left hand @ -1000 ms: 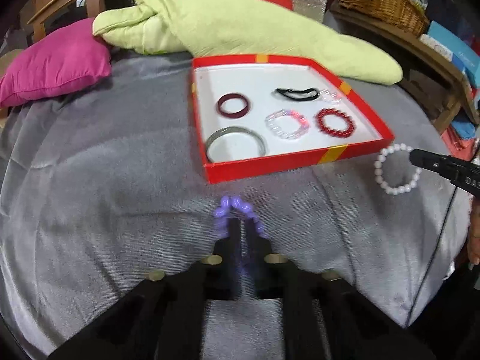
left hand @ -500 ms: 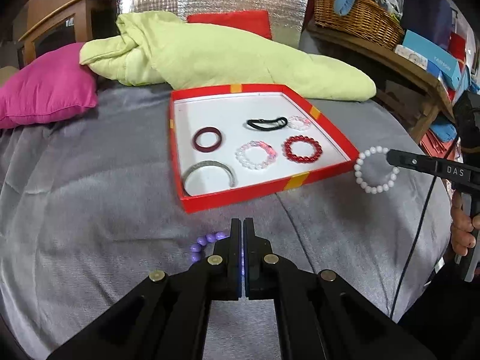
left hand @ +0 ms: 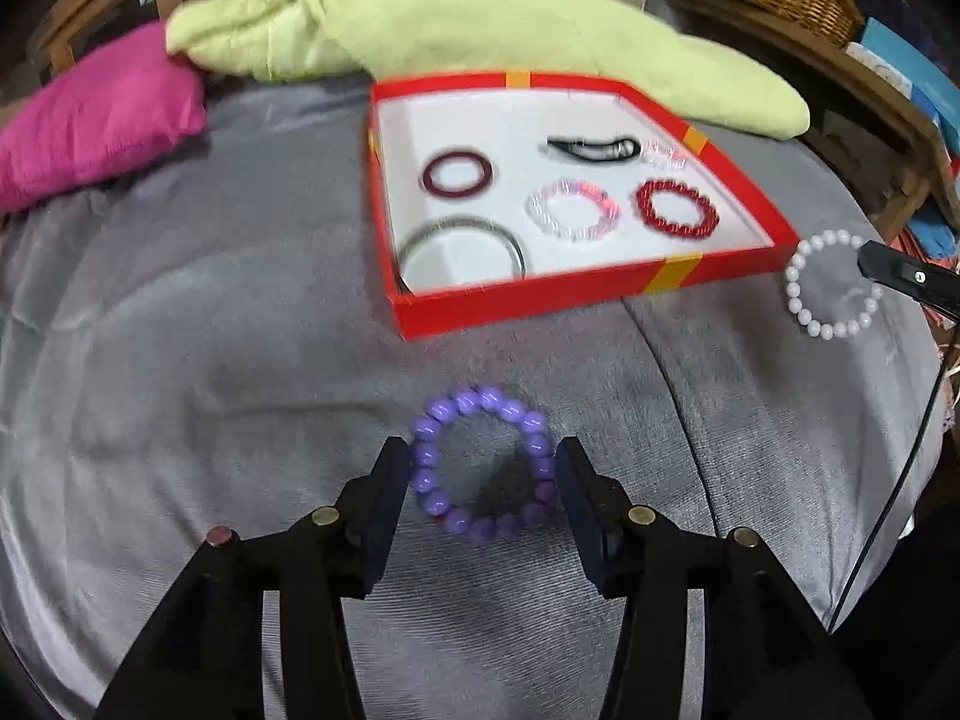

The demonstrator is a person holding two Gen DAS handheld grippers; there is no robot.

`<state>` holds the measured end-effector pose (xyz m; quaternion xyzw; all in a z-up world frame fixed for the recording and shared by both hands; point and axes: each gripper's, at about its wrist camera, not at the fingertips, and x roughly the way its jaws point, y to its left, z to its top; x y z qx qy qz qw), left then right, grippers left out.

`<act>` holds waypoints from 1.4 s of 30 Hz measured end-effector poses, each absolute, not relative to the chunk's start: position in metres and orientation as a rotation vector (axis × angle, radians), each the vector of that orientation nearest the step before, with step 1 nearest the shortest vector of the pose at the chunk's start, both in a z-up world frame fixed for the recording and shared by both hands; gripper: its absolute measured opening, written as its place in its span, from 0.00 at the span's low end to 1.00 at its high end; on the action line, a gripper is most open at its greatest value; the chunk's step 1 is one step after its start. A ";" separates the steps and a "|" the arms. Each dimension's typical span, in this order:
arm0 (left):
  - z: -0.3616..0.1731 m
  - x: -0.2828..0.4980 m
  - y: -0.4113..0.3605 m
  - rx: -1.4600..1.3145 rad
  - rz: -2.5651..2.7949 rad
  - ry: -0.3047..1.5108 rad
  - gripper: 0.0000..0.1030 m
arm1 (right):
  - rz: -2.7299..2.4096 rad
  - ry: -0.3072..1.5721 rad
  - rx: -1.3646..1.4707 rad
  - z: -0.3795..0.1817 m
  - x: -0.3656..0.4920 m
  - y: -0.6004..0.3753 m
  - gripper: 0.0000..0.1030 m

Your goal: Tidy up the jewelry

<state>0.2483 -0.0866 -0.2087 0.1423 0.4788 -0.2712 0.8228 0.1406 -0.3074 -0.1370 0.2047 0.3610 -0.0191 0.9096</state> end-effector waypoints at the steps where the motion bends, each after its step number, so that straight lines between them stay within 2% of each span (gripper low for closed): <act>1: -0.211 0.247 -0.089 0.317 -0.572 1.014 0.50 | -0.039 0.747 0.423 -0.138 0.141 -0.307 0.10; 4: -0.210 0.242 -0.093 0.351 -0.570 0.976 0.50 | -0.041 0.750 0.425 -0.138 0.141 -0.308 0.10; 5: -0.210 0.242 -0.093 0.348 -0.571 0.972 0.43 | -0.041 0.749 0.426 -0.138 0.141 -0.308 0.10; 6: -0.210 0.240 -0.094 0.350 -0.576 0.965 0.31 | -0.041 0.747 0.426 -0.138 0.141 -0.308 0.10; 8: -0.209 0.234 -0.100 0.382 -0.591 0.945 0.20 | -0.043 0.745 0.427 -0.139 0.141 -0.309 0.10; 12: -0.204 0.227 -0.109 0.406 -0.613 0.918 0.18 | -0.042 0.744 0.429 -0.138 0.141 -0.308 0.10; 14: -0.199 0.223 -0.112 0.411 -0.622 0.892 0.01 | -0.037 0.742 0.429 -0.138 0.141 -0.308 0.10; 24: -0.182 0.209 -0.125 0.454 -0.606 0.813 0.01 | -0.028 0.740 0.424 -0.137 0.142 -0.305 0.10; 42: -0.184 0.207 -0.125 0.511 -0.563 0.794 0.01 | -0.010 0.742 0.426 -0.137 0.143 -0.300 0.10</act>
